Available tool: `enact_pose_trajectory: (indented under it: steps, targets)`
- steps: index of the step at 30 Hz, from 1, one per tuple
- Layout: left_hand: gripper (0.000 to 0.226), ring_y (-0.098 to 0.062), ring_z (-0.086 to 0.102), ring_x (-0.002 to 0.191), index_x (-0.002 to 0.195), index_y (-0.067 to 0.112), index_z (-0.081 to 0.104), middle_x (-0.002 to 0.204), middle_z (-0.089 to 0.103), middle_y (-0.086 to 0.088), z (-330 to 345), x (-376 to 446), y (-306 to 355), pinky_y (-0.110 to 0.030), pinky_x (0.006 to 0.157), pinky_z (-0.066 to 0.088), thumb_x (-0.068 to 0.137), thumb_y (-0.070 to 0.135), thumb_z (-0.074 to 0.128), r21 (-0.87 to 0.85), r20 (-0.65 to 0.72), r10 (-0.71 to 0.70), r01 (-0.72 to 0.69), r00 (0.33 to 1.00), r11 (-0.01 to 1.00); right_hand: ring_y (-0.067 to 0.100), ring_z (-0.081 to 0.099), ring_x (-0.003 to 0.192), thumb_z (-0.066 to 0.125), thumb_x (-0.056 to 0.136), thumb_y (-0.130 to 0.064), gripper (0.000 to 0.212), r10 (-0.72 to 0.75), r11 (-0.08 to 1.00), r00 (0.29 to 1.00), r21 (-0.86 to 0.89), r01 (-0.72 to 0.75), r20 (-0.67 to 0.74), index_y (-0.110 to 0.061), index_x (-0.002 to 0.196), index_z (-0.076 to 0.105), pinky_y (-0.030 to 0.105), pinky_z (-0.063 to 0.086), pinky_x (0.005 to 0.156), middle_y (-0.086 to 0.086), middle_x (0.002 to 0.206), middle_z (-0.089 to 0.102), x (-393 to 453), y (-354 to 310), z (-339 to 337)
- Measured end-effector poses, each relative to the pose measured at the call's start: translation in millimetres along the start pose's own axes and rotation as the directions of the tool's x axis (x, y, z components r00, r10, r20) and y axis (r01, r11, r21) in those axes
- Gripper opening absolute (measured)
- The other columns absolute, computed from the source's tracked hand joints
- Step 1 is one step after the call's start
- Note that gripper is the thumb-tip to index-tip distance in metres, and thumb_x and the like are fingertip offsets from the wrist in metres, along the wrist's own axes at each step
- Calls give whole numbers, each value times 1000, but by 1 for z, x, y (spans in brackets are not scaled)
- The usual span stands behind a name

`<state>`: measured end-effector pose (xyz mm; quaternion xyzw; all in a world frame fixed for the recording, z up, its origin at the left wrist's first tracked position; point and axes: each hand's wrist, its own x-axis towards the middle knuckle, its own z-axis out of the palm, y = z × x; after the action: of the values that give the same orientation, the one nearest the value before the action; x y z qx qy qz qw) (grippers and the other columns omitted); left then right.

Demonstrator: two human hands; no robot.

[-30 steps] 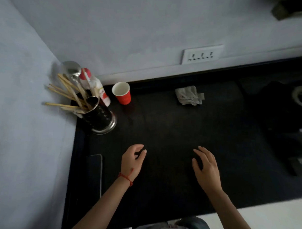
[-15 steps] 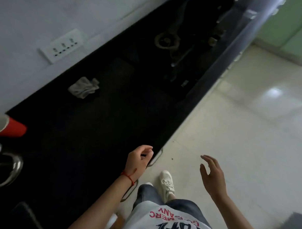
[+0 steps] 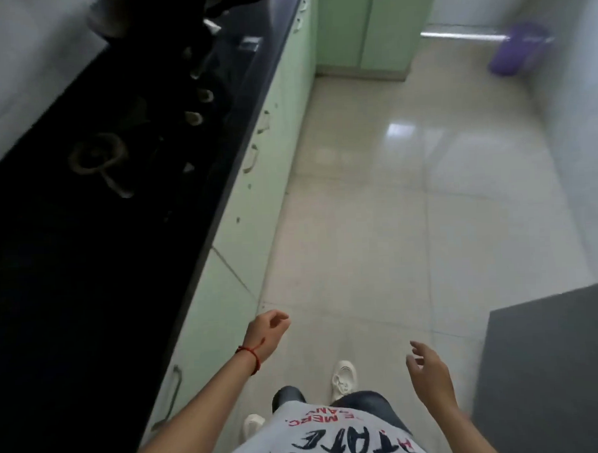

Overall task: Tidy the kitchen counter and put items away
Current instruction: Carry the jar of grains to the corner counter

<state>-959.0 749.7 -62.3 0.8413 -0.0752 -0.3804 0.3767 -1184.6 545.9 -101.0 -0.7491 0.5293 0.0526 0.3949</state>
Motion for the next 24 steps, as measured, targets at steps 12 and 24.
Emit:
enact_pose_trajectory:
  steps: [12,24]
  targets:
    - [17,-16,53,62,71,16,58,71,60,-5,51,107,56,-23,54,40,88,12,54,-78,-3,-309,308,951,948,21,50,91,43,92,-15,35,226,963,973,143,-229,37,-9,126,51,29,39,76,14,120,59,118,1,-85]
    - [12,-19,54,62,78,9,58,69,60,-6,34,299,181,-23,58,41,89,12,53,-131,1,-406,403,914,906,28,61,100,48,90,-22,33,273,934,958,213,-286,86,-12,121,55,33,44,82,11,113,64,342,-121,-152]
